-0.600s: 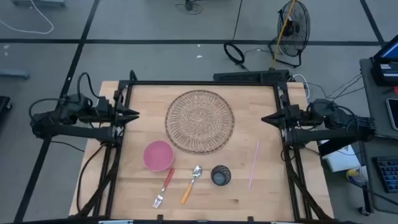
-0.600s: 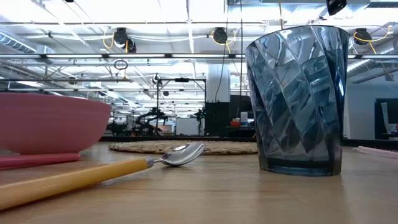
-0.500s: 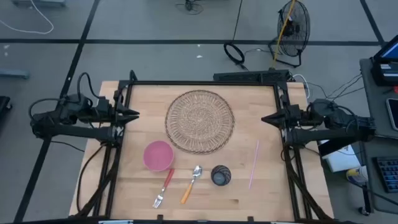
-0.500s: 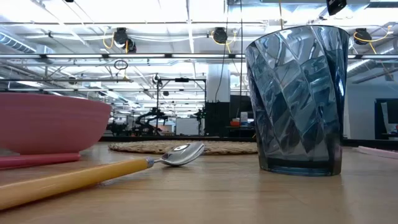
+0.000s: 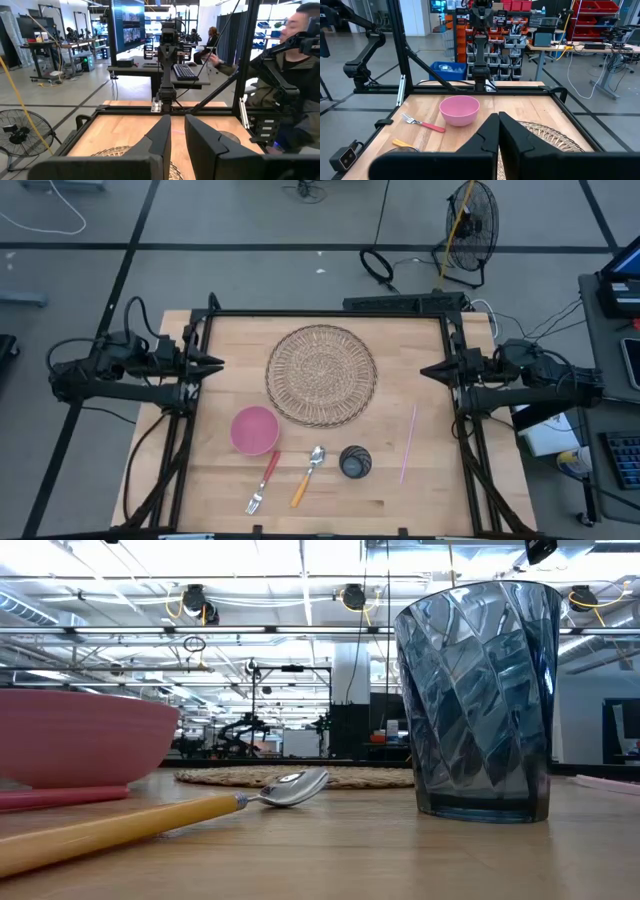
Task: Pick & Place Utensil
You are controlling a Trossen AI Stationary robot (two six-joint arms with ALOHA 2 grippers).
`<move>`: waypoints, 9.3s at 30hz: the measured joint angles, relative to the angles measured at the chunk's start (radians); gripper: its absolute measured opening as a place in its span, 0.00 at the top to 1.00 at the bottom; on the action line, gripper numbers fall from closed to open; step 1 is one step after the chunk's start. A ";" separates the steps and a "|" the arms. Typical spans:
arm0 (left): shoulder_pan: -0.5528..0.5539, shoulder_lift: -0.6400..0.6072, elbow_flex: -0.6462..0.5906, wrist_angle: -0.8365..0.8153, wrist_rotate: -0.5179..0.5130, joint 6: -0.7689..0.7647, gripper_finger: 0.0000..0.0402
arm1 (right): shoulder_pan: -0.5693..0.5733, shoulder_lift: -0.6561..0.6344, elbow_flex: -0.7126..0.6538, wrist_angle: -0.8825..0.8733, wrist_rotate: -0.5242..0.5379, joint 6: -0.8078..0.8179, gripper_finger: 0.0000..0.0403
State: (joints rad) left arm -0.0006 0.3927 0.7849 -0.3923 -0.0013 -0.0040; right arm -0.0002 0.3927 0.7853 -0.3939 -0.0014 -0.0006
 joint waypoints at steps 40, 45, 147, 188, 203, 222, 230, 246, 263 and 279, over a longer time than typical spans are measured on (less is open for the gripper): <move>0.000 0.000 0.000 0.000 0.000 0.000 0.84 | 0.000 0.005 0.000 0.064 0.000 0.000 1.00; 0.000 0.000 -0.001 0.041 0.000 -0.001 0.84 | 0.000 0.006 0.000 0.114 0.000 0.000 1.00; -0.175 0.668 -0.237 -0.289 -0.092 -0.592 0.70 | 0.003 0.158 -0.256 0.255 -0.187 -0.015 0.56; -0.176 0.667 -0.236 -0.282 -0.074 -0.571 0.98 | 0.003 0.158 -0.256 0.255 -0.187 -0.015 0.56; -0.176 0.668 -0.236 -0.285 -0.074 -0.570 0.85 | 0.003 0.158 -0.256 0.255 -0.187 -0.015 0.56; -0.175 0.667 -0.236 -0.279 -0.074 -0.548 0.98 | 0.003 0.158 -0.256 0.255 -0.187 -0.015 0.56; -0.176 0.668 -0.236 -0.283 -0.076 -0.552 0.93 | 0.003 0.158 -0.256 0.255 -0.187 -0.014 0.56; -0.101 0.660 -0.236 -0.114 0.008 -0.502 0.98 | 0.003 0.158 -0.256 0.255 -0.187 -0.014 0.56; 0.184 0.627 -0.236 0.230 -0.034 -0.390 0.95 | 0.003 0.159 -0.256 0.254 -0.186 -0.014 0.56; 0.372 0.673 -0.235 0.442 -0.087 -0.339 0.98 | 0.003 0.158 -0.256 0.283 -0.184 -0.021 0.56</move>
State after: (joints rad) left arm 0.3719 1.0654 0.5495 0.0492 -0.0879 -0.3426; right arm 0.0025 0.5510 0.5289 -0.1107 -0.1852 -0.0212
